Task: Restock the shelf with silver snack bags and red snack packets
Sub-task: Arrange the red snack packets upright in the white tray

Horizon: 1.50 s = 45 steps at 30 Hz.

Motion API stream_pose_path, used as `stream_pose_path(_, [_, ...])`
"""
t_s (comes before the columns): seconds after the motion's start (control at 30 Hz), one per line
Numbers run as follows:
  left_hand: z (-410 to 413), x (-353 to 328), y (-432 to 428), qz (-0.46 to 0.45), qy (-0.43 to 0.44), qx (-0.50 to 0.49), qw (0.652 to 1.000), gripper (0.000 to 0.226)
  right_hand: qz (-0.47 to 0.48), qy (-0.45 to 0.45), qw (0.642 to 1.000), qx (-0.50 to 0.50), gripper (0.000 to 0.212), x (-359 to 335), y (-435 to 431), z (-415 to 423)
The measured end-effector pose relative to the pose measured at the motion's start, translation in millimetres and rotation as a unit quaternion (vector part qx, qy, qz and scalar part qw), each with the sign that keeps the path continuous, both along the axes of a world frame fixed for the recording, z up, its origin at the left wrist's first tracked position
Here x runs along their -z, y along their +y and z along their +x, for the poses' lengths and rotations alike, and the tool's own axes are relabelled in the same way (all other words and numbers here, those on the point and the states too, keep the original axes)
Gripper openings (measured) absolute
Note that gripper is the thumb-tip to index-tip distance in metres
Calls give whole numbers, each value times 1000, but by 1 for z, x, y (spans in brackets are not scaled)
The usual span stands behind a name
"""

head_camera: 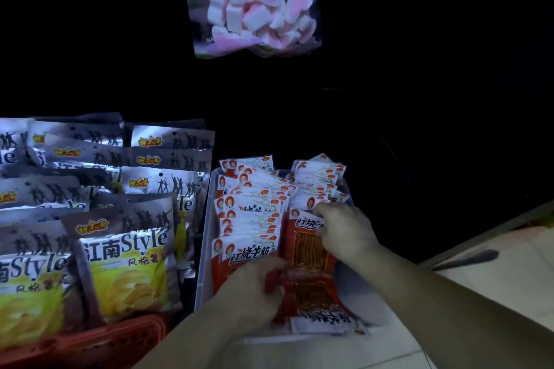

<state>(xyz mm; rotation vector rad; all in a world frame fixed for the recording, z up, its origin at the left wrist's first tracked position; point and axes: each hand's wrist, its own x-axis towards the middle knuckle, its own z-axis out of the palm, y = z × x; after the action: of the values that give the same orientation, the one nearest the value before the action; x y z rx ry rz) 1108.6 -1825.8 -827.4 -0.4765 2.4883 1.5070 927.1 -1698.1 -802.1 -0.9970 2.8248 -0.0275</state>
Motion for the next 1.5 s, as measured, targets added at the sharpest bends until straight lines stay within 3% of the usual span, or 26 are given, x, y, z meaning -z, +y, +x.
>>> stream_pose_path(0.2, [-2, 1, -9, 48, -13, -54, 997, 47, -92, -44, 994, 24, 18, -23, 26, -8])
stream_pose_path(0.33, [-2, -15, -5, 63, 33, -112, 991, 36, -183, -180, 964, 67, 7, -62, 23, -11])
stream_pose_path(0.43, [-3, -39, -3, 108, 102, -135, 980, 62, -209, -273, 938, 44, 21, -106, 21, 8])
stream_pose_path(0.5, [-5, -56, 1, 158, 126, -129, 971, 62, -247, -292, 923, 44, 20, -124, 23, 22])
stream_pose_path(0.6, [-4, -75, 8, 231, 156, -163, 946, 56, -373, -258, 885, 106, 56, -135, 26, 45])
stream_pose_path(0.67, [-2, -83, 10, 272, 170, -185, 929, 69, -443, -269, 837, 176, 72, -143, 31, 59])
stream_pose_path(0.73, [2, -90, 13, 274, 180, -195, 924, 84, -458, -346, 791, 210, 70, -149, 36, 75])
stream_pose_path(0.83, [10, -96, 21, 276, 193, -165, 927, 79, -440, -401, 778, 200, 66, -146, 39, 97])
stream_pose_path(0.9, [16, -102, 27, 230, 182, -136, 946, 71, -453, -375, 785, 198, 69, -144, 42, 101])
stream_pose_path(0.97, [20, -105, 26, 10, 200, -134, 971, 75, -448, -358, 797, 189, 70, -145, 46, 103])
stream_pose_path(1.03, [21, -110, 26, -133, 262, -120, 948, 77, -435, -367, 808, 154, 69, -147, 51, 106])
stream_pose_path(1.13, [22, -121, 35, -110, 273, -92, 951, 72, -441, -416, 787, 114, 60, -150, 56, 111])
stream_pose_path(1.27, [24, -123, 46, -167, 231, -101, 953, 77, -463, -455, 755, 92, 53, -152, 57, 113])
stream_pose_path(1.37, [24, -128, 50, -127, 204, -123, 963, 76, -466, -532, 700, 96, 58, -157, 56, 110])
stream_pose_path(1.43, [22, -134, 51, -18, 192, -125, 973, 71, -465, -573, 668, 98, 65, -159, 59, 105])
stream_pose_path(1.5, [19, -141, 48, 84, 201, -141, 966, 50, -481, -570, 657, 107, 66, -158, 61, 103])
